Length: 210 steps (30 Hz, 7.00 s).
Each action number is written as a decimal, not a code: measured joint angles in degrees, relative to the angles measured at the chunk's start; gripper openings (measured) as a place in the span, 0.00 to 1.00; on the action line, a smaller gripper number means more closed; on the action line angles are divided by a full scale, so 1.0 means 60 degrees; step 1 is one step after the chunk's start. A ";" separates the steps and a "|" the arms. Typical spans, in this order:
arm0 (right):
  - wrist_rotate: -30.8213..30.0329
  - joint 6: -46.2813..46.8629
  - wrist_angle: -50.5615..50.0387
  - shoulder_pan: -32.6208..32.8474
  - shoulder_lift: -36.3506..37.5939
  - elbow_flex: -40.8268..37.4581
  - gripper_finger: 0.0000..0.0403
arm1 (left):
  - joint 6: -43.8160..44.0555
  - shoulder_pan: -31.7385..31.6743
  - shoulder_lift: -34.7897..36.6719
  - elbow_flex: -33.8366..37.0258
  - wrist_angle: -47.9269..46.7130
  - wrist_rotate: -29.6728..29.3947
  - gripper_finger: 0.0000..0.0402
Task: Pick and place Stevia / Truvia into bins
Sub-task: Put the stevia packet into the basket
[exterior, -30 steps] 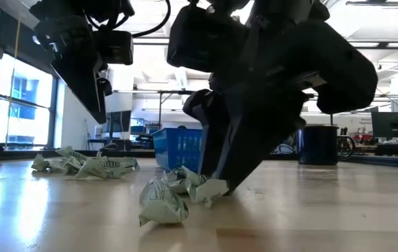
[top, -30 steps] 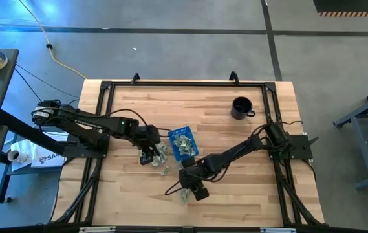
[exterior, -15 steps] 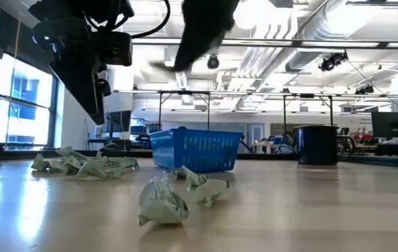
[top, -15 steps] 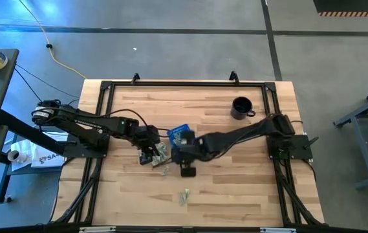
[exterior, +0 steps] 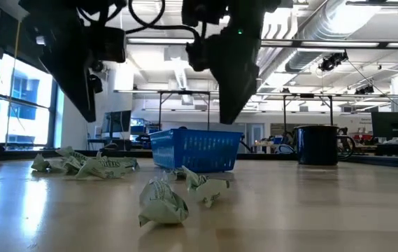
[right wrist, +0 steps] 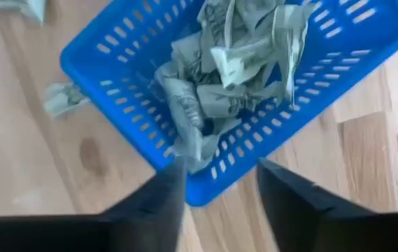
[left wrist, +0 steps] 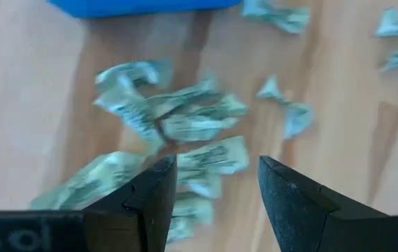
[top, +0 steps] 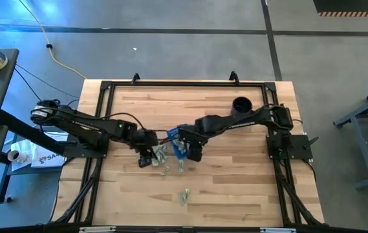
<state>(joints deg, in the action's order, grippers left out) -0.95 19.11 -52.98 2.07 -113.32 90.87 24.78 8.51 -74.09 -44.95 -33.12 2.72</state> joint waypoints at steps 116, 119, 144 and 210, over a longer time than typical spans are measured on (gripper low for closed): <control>0.0674 -0.4011 0.6705 0.3854 0.3328 -0.5282 0.70 | 1.2978 0.5018 -0.5060 -0.6783 -0.3435 -0.4241 0.56; 0.1021 -0.4308 0.7966 0.3835 0.2729 -0.5276 0.70 | 1.3666 0.5199 -0.4636 -0.6790 -0.5215 -0.4873 0.56; 0.0961 -0.6782 0.6342 0.3575 -0.1467 -0.1611 0.68 | 1.2864 0.3768 0.0900 0.0369 -0.3163 -0.4316 0.56; -0.1821 -0.3399 0.2576 0.0372 0.1034 -0.1617 0.70 | 0.9377 0.0518 0.1484 0.2834 0.1603 -0.2378 0.56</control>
<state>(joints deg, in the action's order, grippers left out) -11.88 -1.28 -37.52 4.29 -107.11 81.17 81.04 11.62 -65.19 -27.94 -23.51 -11.54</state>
